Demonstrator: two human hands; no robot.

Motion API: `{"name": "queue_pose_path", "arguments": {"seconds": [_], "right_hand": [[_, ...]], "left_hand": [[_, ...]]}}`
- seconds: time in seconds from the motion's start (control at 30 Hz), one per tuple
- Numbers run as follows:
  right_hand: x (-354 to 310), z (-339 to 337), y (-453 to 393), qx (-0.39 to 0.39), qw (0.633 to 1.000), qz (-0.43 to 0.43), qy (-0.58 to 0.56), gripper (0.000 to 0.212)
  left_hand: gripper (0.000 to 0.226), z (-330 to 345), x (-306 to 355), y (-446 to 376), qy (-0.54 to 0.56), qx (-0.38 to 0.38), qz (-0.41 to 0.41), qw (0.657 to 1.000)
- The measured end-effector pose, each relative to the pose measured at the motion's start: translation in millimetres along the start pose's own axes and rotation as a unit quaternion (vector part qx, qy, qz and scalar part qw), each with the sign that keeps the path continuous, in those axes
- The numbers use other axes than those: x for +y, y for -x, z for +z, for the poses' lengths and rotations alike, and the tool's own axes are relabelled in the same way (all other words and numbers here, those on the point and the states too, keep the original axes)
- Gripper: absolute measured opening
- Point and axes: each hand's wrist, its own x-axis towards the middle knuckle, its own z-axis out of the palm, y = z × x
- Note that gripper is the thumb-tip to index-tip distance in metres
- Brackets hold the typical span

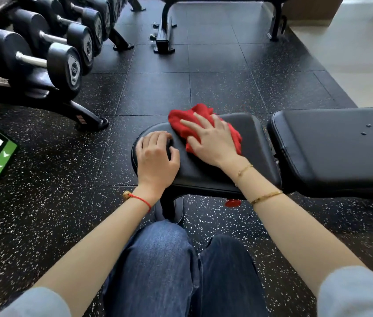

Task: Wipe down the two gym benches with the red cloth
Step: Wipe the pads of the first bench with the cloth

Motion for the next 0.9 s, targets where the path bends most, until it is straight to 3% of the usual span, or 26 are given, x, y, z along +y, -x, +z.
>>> {"name": "queue_pose_path", "arguments": {"seconds": [0.13, 0.37, 0.53, 0.63, 0.77, 0.9], "right_hand": [[14.3, -0.1, 33.3, 0.022, 0.999, -0.045, -0.02, 0.048], [-3.2, -0.3, -19.6, -0.015, 0.998, 0.052, -0.009, 0.048], [-60.9, 12.2, -0.3, -0.035, 0.997, -0.063, -0.009, 0.05], [-54.1, 10.9, 41.0, -0.023, 0.995, -0.093, -0.019, 0.05], [-5.5, 1.5, 77.2, 0.034, 0.999, -0.035, 0.0, 0.052], [36.8, -4.8, 53.6, 0.038, 0.996, 0.075, 0.011, 0.048]], "left_hand": [[0.028, -6.3, -5.5, 4.7, 0.014, 0.024, -0.019, 0.999], [0.034, -32.0, -32.5, 7.7, 0.002, 0.022, -0.018, 1.0], [0.035, -35.7, -33.8, 8.7, 0.007, 0.017, -0.014, 1.0], [0.033, -32.5, -30.1, 12.4, 0.014, 0.023, 0.005, 1.0], [0.035, -24.8, -23.2, 10.0, 0.015, 0.008, 0.031, 0.999], [0.035, -15.8, -15.4, 2.2, 0.01, -0.011, 0.042, 0.999]]}}
